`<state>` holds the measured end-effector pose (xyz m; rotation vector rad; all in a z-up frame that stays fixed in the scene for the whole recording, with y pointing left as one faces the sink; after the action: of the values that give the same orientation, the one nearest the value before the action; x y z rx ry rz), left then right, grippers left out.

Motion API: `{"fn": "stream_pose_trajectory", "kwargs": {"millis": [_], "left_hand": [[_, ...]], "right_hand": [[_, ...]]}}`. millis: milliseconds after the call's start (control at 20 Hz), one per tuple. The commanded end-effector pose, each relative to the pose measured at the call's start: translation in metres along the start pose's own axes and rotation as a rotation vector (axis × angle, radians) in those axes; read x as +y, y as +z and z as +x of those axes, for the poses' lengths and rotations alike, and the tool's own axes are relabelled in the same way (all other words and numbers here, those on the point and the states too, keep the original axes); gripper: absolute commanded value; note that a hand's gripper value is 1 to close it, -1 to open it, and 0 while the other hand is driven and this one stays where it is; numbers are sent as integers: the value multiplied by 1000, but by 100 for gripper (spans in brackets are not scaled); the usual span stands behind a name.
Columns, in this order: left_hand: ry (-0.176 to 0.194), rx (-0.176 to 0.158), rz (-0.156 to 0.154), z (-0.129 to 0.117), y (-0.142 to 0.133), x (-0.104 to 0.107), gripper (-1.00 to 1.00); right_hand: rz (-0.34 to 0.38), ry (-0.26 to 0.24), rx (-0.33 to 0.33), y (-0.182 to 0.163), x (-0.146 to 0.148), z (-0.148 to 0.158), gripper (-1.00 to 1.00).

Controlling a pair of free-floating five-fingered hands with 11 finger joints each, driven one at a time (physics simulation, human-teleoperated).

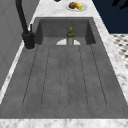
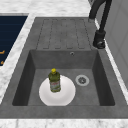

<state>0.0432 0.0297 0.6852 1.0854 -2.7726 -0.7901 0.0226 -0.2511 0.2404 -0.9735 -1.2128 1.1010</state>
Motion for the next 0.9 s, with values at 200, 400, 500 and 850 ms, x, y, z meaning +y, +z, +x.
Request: {"fn": "stream_pose_trajectory", "kwargs": {"millis": [200, 400, 500, 850], "left_hand": [[-68, 78, 132, 2, -1, -2, -100], [-104, 33, 133, 2, 2, -8, -100], [-113, 7, 141, -3, 5, -13, -100], [-83, 22, 41, -11, 1, -8, -100]], "right_hand": [[0, 0, 0, 0, 0, 0, 0], [0, 0, 0, 0, 0, 0, 0], [0, 0, 0, 0, 0, 0, 0], [0, 0, 0, 0, 0, 0, 0]]}}
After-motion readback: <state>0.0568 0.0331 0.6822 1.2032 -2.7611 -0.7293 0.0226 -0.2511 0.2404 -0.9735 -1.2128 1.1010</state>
